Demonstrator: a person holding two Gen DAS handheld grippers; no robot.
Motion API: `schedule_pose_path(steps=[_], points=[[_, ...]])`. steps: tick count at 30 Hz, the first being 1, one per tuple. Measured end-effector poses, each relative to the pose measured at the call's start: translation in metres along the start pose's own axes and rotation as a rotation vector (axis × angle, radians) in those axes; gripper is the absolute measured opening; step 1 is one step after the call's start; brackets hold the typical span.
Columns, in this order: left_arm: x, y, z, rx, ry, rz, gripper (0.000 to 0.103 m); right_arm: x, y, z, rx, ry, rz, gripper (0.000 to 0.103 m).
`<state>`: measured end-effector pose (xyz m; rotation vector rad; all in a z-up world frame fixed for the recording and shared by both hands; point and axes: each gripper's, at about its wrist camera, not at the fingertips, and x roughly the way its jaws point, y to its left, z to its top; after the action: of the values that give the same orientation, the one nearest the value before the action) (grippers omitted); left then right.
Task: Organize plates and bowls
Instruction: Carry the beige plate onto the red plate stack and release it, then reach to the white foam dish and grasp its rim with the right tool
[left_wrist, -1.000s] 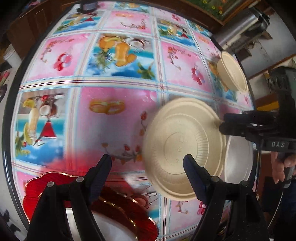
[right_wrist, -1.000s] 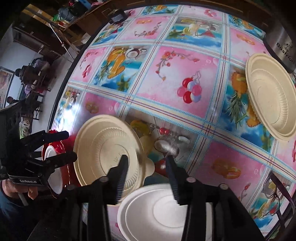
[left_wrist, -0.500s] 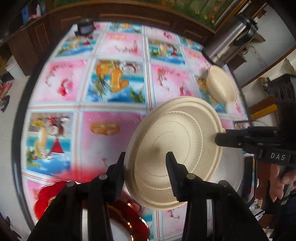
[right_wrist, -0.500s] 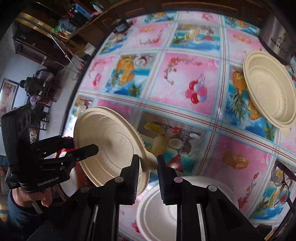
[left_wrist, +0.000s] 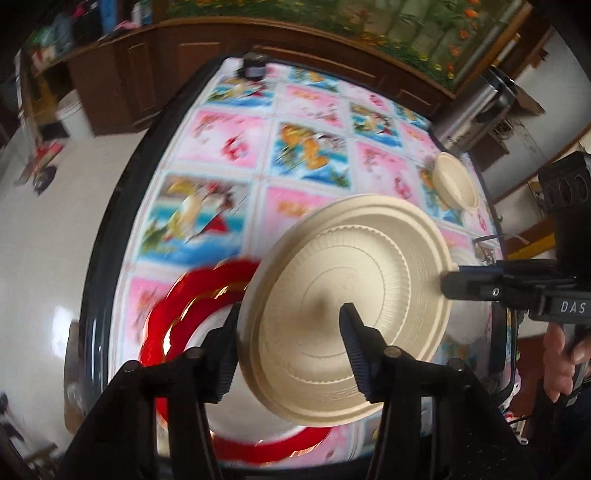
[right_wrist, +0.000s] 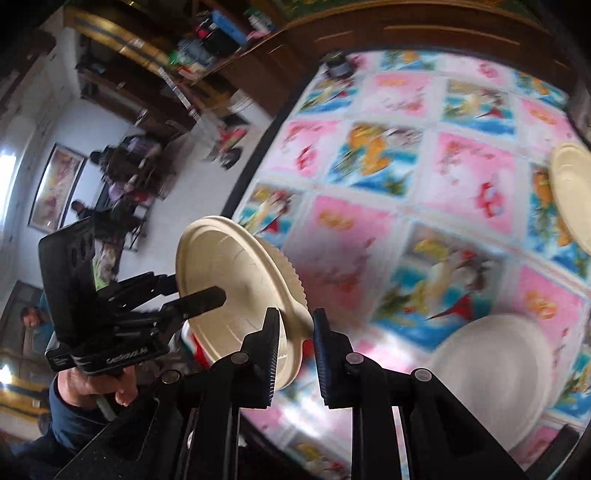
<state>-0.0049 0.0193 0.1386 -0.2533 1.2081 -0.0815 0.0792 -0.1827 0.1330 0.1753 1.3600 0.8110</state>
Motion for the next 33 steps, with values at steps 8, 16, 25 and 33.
schedule_pose_path(steps=[8,16,25,33], points=[[0.007,0.052,-0.037,-0.121,0.046,0.045,0.05,0.069,0.026,-0.026,-0.006,0.154,0.057,0.02],[0.028,0.069,-0.039,-0.162,0.073,0.053,0.05,0.107,0.017,-0.027,0.04,0.212,0.029,0.02],[-0.002,0.074,-0.035,-0.177,-0.019,0.061,0.062,0.077,0.022,-0.016,-0.014,0.097,0.013,0.045],[-0.036,0.013,-0.026,-0.071,-0.164,-0.081,0.072,-0.011,-0.022,-0.045,0.036,-0.132,0.022,0.045]])
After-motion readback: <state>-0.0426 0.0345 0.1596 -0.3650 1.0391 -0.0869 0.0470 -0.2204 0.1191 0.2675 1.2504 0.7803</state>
